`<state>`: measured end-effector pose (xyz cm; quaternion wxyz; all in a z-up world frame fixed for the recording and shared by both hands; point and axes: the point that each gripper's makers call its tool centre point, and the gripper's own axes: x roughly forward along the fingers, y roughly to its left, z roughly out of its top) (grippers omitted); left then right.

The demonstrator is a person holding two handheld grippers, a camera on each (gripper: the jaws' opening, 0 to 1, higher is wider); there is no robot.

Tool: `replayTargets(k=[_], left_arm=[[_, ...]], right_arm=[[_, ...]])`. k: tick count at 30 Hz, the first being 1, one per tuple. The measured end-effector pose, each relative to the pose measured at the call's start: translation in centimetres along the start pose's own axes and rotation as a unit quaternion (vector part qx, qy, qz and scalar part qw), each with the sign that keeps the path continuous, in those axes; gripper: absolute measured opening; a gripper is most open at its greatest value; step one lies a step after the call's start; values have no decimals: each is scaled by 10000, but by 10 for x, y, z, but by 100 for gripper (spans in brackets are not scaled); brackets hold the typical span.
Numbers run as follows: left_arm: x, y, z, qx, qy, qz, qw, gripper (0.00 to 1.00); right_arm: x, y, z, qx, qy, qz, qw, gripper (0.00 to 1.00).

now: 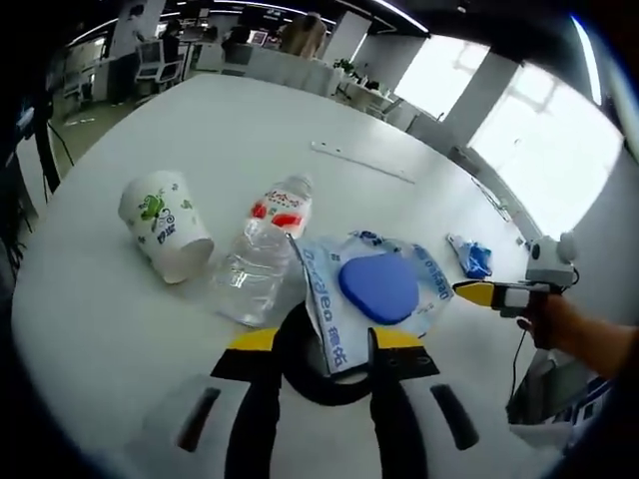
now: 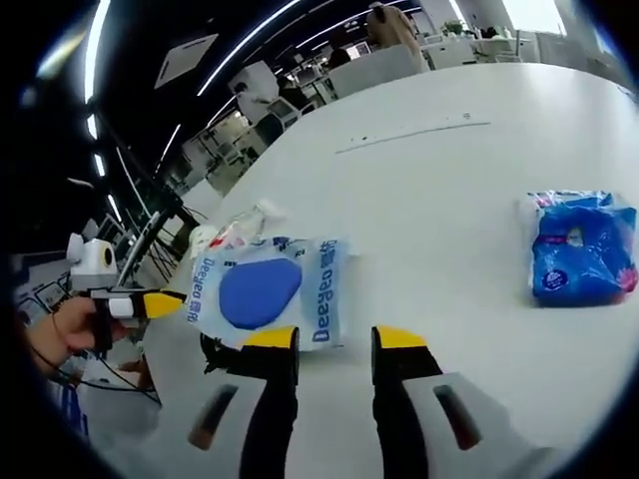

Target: Arrange the tabletop items into an orderly group along one side of the table until the central work area is clear of visible clutter.

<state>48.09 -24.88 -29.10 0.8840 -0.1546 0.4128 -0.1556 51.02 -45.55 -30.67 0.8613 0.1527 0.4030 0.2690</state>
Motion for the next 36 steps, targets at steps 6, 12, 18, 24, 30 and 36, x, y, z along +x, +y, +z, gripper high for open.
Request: replayTargets(k=[6,12,18,24,30,36], left_arm=[[7,-1,-2,-153,24,-93,9998,27],[13,-1,-3,-289,46,-172,9994,24],[18,0,-3,-343,78,-209,9992,23],[23,0,-6,-327,137,-233,9991,16],[25,-2,-9,-287,177,-258,9991,9],[26,-4,-8,-130,169,-314,9993,2]], right_arm=[[4,0,0,72,6,30,10000,24],[9,2,-2,158,50,100,9998,21],[11,3,-5,239,75,157,9996,13],[14,3,-8,272,144,196,9993,8],[15,3,-9,243,196,212,9993,2],[15,5,-9,141,211,204,9995,0]])
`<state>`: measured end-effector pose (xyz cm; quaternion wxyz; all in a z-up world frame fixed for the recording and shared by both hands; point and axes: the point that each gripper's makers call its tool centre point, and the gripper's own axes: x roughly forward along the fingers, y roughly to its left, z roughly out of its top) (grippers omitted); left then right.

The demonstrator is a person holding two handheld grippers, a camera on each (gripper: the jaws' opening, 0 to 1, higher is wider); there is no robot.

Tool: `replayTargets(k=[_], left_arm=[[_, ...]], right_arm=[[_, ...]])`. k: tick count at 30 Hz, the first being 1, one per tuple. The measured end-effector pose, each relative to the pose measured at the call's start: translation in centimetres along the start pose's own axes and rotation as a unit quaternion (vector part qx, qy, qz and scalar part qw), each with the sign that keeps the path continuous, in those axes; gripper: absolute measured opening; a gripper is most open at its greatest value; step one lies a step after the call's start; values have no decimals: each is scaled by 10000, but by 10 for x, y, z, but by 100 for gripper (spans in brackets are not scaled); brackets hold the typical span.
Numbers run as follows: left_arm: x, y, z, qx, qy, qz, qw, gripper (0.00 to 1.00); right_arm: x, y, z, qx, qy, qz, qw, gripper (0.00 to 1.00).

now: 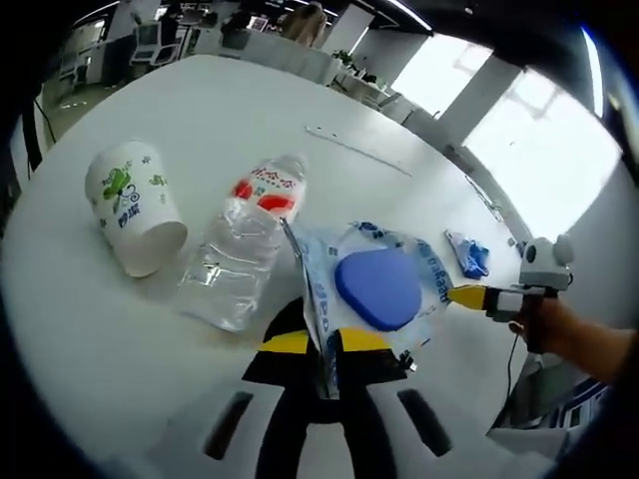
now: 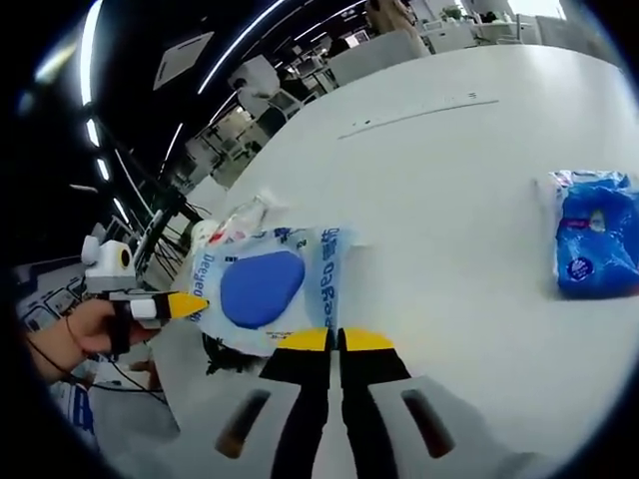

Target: Arrange the tabletop items into an orderly group along one side of the table until the central work area is clear of visible clutter.

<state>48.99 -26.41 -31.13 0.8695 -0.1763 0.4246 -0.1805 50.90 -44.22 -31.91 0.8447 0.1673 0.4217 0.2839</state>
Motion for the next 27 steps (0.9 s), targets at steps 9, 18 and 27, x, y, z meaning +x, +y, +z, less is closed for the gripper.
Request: replayTargets(k=[9,18,27], left_arm=[[-1,-6,5,258,-57,-25,9996,0],[0,-17,14,387,-115,-127,9991,0],[4,-28,29,545,-182,-232,9981,0]], right_arm=[[-8,3,5,-90,-95,-1,9999,0],[-19,0,13,-87,-274,-50,9996,0],[-30,-3,25,-63,-488,-106,9987,0]])
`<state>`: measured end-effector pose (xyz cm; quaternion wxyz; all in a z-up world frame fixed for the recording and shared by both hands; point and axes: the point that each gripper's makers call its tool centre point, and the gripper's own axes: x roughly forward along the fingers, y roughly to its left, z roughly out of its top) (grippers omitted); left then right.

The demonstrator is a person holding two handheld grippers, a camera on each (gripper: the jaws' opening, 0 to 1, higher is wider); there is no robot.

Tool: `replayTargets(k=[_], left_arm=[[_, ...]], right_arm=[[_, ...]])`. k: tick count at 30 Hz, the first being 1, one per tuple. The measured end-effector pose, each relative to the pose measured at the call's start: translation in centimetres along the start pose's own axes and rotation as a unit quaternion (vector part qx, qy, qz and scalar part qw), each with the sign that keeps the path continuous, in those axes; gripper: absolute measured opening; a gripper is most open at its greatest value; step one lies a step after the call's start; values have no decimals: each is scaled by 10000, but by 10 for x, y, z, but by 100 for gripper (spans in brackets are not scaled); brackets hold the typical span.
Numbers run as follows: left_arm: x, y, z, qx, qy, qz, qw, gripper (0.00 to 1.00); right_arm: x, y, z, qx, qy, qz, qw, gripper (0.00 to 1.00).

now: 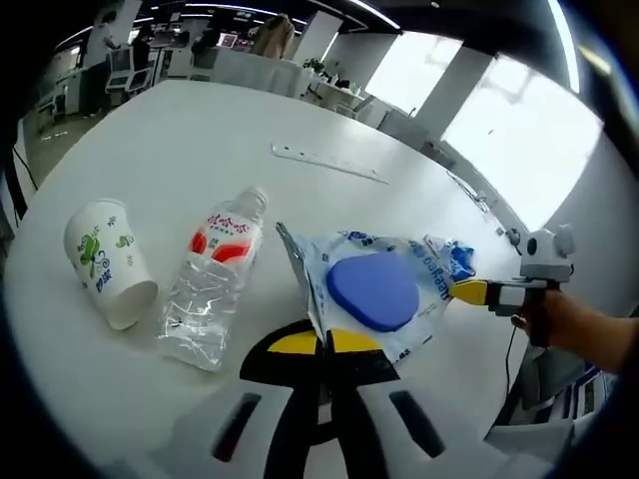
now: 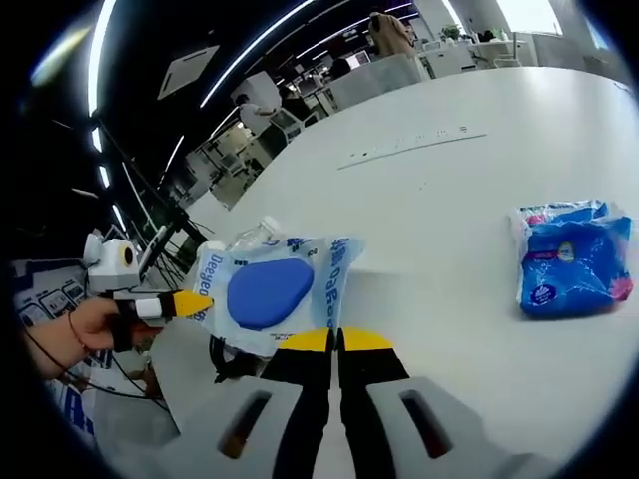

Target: Arrange the tabletop items into an orderly group along one side of the table until the central work area is clear of visible clutter.

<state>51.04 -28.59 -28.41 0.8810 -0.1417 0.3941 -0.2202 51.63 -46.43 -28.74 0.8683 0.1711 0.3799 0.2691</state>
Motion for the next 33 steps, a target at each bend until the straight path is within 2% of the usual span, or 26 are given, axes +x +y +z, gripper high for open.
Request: replayTargets(k=[14,24,33], left_arm=[[11,-17,19,206,-51,-165,9996,0],[28,-32,34,388,-29,-308,9988,0],[46,-44,36,407,34,-448,9982,0]], right_arm=[[-16,-10,16,48,-280,-140,9995,0],[-26,-24,29,31,-442,-329,9985,0],[-35,-40,35,28,-552,-538,9970,0]])
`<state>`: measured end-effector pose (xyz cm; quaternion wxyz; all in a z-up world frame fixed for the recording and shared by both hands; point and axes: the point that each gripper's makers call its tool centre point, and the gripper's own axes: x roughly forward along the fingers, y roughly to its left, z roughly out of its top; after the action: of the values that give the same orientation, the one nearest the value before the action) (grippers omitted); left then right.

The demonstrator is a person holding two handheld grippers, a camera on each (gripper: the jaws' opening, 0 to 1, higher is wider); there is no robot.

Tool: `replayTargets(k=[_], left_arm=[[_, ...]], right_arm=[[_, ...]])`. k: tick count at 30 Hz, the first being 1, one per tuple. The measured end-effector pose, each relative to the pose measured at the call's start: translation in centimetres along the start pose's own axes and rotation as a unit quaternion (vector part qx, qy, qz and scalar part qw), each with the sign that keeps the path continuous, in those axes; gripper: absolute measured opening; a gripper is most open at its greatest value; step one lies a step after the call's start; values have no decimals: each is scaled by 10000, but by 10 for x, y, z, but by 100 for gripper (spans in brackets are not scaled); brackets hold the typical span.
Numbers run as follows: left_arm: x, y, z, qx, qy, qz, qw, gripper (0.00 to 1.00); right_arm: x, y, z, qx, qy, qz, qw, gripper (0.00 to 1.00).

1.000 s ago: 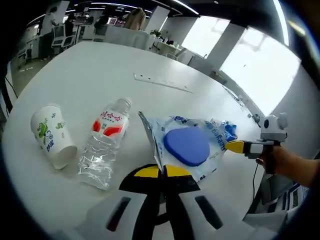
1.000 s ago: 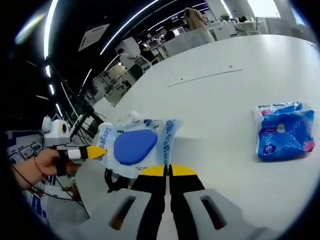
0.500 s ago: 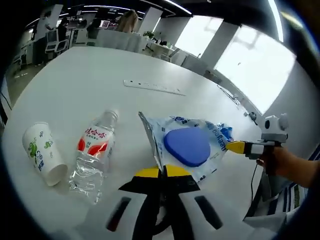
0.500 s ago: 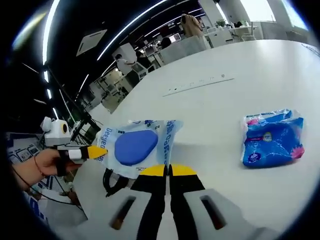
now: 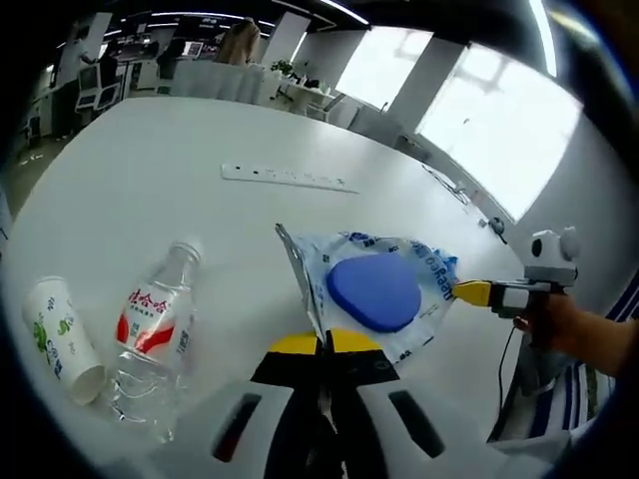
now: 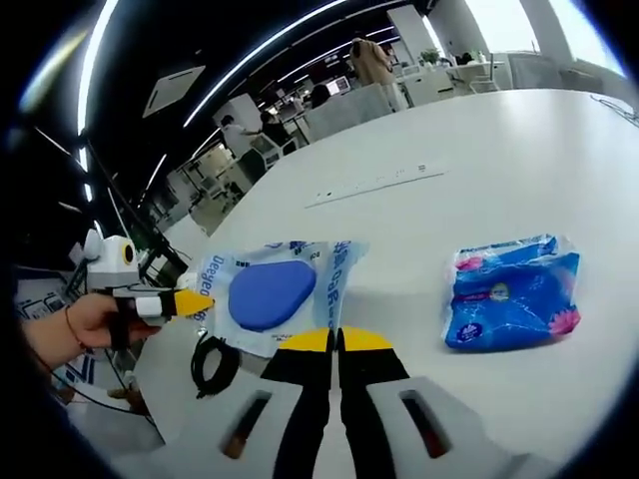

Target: Arrange the tabletop items into an orderly group along one side of the table until the central work area is clear of visible clutter.

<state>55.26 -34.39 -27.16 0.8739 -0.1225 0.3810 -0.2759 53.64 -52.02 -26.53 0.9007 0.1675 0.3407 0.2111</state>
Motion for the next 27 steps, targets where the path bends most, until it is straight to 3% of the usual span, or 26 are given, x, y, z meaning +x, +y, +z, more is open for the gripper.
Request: replayTargets(k=[27], left_arm=[[51,-6,-1,84,156,-48,9998,0]], right_arm=[[7,-41,0,-154,-6,-680,9976,0]])
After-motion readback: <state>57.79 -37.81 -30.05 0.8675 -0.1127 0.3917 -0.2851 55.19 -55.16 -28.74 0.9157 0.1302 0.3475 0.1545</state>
